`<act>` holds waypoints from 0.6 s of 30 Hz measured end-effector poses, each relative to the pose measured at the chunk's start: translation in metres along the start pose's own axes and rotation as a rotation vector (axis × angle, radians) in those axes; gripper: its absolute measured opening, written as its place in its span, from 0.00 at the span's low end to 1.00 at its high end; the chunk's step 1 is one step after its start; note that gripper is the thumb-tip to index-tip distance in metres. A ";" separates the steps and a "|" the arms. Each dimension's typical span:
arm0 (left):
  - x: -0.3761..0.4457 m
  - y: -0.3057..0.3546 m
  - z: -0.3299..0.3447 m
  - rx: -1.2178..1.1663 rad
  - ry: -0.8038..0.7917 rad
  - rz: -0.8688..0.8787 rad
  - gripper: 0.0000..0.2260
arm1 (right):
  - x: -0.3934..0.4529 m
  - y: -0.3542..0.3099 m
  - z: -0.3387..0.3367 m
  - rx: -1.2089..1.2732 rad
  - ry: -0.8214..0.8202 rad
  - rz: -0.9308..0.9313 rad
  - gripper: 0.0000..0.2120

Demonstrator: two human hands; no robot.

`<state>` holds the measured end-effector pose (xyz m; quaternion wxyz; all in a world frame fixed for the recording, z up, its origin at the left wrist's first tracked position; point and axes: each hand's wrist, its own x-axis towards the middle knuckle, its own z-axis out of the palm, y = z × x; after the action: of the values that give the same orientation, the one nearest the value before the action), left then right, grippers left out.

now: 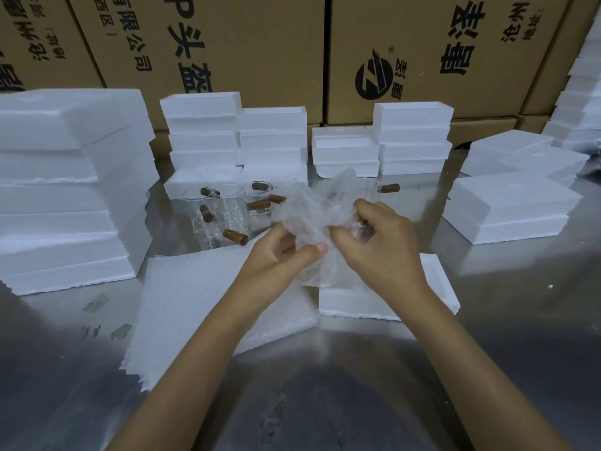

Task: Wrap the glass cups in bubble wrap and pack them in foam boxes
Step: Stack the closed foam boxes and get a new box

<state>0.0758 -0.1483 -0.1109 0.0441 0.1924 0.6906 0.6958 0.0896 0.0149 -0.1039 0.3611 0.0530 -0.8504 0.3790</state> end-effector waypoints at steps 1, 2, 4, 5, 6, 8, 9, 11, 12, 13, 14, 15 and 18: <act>0.001 -0.001 0.000 0.029 0.019 -0.009 0.12 | 0.000 0.001 0.000 0.010 -0.071 0.028 0.16; 0.002 -0.004 -0.001 0.055 0.027 -0.008 0.11 | 0.001 0.003 -0.002 0.052 -0.148 0.068 0.14; 0.002 -0.005 -0.002 0.090 0.031 0.010 0.10 | 0.005 0.002 -0.008 0.251 -0.239 0.152 0.09; 0.003 -0.005 -0.002 0.106 0.046 0.017 0.09 | 0.007 0.000 -0.011 0.366 -0.241 0.168 0.09; 0.004 -0.007 -0.003 0.130 0.066 0.018 0.06 | 0.008 -0.002 -0.014 0.441 -0.232 0.156 0.08; 0.004 -0.009 -0.002 0.178 0.113 0.011 0.02 | 0.008 -0.002 -0.013 0.412 -0.241 0.090 0.07; 0.003 -0.010 -0.001 0.191 0.119 0.016 0.01 | 0.006 -0.002 -0.009 0.327 -0.263 0.057 0.07; 0.002 -0.010 -0.001 0.183 0.075 0.041 0.11 | 0.001 0.000 -0.002 0.174 -0.292 0.012 0.08; 0.003 -0.010 -0.002 0.161 0.039 0.035 0.15 | -0.001 0.001 0.001 0.121 -0.299 0.003 0.08; 0.004 -0.009 -0.003 0.127 0.006 0.020 0.18 | -0.002 0.002 0.003 0.077 -0.306 -0.006 0.09; 0.005 -0.007 -0.005 0.088 -0.023 0.001 0.19 | -0.003 0.004 0.003 0.045 -0.316 -0.011 0.09; 0.006 -0.005 -0.005 0.052 -0.046 -0.018 0.18 | -0.003 0.005 0.004 0.032 -0.331 -0.001 0.08; 0.005 -0.004 -0.001 0.051 -0.017 -0.010 0.09 | -0.001 0.007 0.002 0.076 -0.388 0.057 0.11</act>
<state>0.0701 -0.1474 -0.1133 0.0483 0.1959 0.7088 0.6759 0.0870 0.0184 -0.1098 0.1774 0.1145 -0.8902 0.4036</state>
